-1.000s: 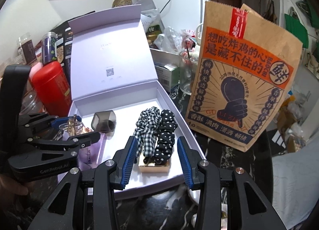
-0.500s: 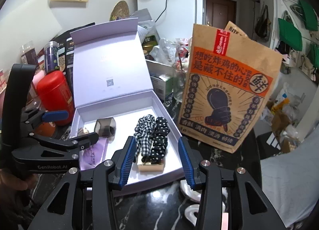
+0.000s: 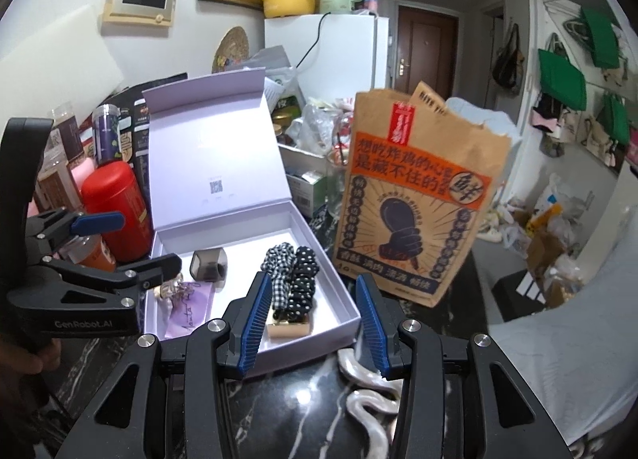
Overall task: Organize rigid objects
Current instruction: 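Withdraw both open tools from the box toward the white clip and pink compact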
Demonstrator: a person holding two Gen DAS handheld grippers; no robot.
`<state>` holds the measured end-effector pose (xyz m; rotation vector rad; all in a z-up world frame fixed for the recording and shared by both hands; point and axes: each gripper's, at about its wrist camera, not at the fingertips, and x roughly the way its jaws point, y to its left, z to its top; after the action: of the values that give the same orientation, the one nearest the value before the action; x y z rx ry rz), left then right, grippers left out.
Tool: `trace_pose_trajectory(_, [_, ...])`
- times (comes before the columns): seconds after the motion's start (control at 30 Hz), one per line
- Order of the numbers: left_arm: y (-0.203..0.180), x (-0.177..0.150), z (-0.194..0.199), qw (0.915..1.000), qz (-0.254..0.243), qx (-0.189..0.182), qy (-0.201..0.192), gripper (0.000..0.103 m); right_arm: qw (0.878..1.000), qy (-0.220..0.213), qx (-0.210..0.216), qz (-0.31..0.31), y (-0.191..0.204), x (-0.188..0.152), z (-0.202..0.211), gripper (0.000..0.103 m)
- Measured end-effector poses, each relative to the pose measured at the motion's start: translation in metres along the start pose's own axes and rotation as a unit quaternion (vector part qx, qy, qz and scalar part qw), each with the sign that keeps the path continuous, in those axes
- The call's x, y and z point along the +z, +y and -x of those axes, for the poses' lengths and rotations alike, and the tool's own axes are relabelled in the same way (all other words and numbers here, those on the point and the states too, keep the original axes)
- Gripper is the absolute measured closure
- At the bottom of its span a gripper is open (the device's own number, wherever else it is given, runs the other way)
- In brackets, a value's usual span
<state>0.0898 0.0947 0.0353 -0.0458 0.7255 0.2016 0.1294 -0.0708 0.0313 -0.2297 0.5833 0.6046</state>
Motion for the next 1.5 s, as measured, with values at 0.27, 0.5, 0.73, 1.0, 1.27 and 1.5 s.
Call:
trace_pose_trajectory(0.27, [-0.021,0.002,0.032,0.9995,-0.015,-0.011,-0.026,0.009,1.0,-0.021,-0.021,-0.006,-0.008,-0.007,0.042,0.054])
trace_pose_trajectory(0.5, [-0.049,-0.008,0.055,0.9975,-0.038,-0.043,-0.04,0.009,0.998,-0.034,-0.038,-0.026,-0.017,-0.024,0.078,0.049])
trace_pose_trajectory(0.73, [-0.075,-0.023,0.066,0.9952,-0.059,-0.069,-0.037,0.009,0.997,-0.035,-0.056,-0.042,-0.025,-0.046,0.105,0.046])
trace_pose_trajectory(1.0, [-0.103,-0.044,0.068,0.9912,-0.081,-0.102,-0.025,0.009,0.995,-0.023,-0.073,-0.068,-0.037,-0.076,0.126,0.046])
trace_pose_trajectory(1.27, [-0.126,-0.066,0.051,0.9857,-0.093,-0.139,0.018,0.009,0.991,0.004,-0.08,-0.107,-0.05,-0.109,0.132,0.044])
trace_pose_trajectory(1.5, [-0.142,-0.084,0.037,0.9755,-0.114,-0.185,0.034,0.009,0.987,0.033,-0.082,-0.134,-0.062,-0.138,0.128,0.042])
